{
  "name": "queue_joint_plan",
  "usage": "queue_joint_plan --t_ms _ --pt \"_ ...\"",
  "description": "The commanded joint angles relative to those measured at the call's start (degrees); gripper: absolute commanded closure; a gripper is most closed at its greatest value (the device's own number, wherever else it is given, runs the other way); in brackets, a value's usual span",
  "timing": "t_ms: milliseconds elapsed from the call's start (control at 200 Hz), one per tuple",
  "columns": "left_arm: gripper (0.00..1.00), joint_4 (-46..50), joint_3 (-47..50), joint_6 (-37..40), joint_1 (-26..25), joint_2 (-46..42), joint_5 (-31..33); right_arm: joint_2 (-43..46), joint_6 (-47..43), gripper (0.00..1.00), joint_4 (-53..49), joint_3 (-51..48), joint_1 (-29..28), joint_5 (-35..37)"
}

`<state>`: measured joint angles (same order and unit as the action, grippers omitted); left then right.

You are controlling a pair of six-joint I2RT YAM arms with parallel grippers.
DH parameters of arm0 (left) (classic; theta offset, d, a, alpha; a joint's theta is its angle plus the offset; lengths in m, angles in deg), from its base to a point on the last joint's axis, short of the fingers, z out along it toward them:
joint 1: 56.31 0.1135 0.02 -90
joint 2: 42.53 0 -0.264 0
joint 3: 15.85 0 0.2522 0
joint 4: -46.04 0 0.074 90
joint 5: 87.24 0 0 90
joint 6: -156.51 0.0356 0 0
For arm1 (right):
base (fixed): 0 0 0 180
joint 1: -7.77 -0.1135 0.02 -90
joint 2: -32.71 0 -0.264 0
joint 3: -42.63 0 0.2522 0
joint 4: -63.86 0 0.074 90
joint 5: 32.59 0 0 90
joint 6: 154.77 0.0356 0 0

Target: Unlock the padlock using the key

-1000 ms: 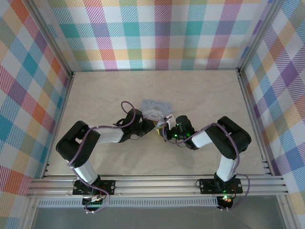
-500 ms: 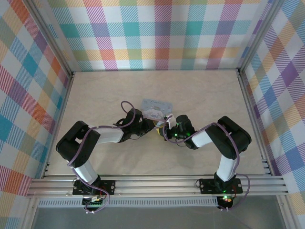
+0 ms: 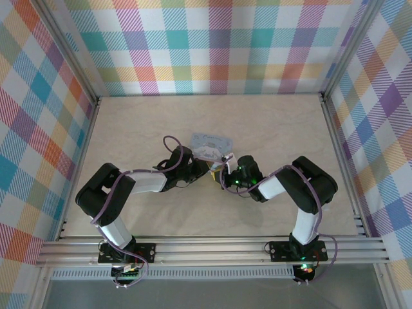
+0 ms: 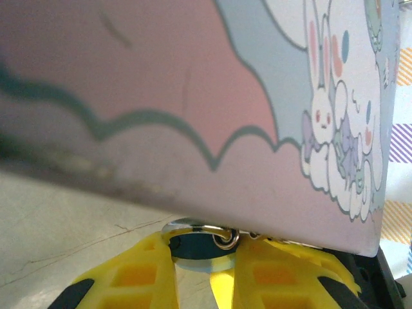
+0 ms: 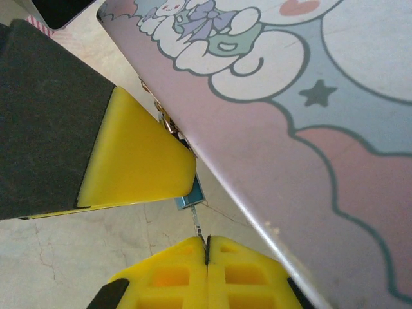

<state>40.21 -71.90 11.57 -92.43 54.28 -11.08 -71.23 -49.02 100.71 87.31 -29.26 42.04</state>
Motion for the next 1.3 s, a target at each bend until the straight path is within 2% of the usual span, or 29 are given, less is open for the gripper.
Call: queue_joint_plan --t_ms 0,230,470,650,1130,1295 --pt "0.8 1.31 -1.06 -0.43 -2.64 0.89 -6.54 1.97 -0.48 1.0 9.35 0.74 -1.34 3.46" --pt "0.8 1.4 -1.31 -0.43 -3.0 0.99 -6.63 2.12 -0.01 1.0 9.86 0.45 -1.81 5.18" --pt "0.8 1.58 -1.3 -0.52 -3.14 0.84 -6.81 4.47 -1.25 1.0 7.31 1.07 -1.72 3.61" --pt "0.8 0.53 -1.17 -2.01 -3.14 0.36 -7.74 5.4 0.91 1.0 6.76 0.46 -2.31 2.3" --pt "0.8 -0.56 -1.12 -2.72 -3.52 0.63 -9.78 9.13 4.77 1.0 4.77 -2.09 -3.55 6.42" --pt "0.8 -1.24 -1.1 -2.81 -3.69 1.17 -10.16 9.92 6.18 1.0 3.0 -2.53 -3.7 5.9"
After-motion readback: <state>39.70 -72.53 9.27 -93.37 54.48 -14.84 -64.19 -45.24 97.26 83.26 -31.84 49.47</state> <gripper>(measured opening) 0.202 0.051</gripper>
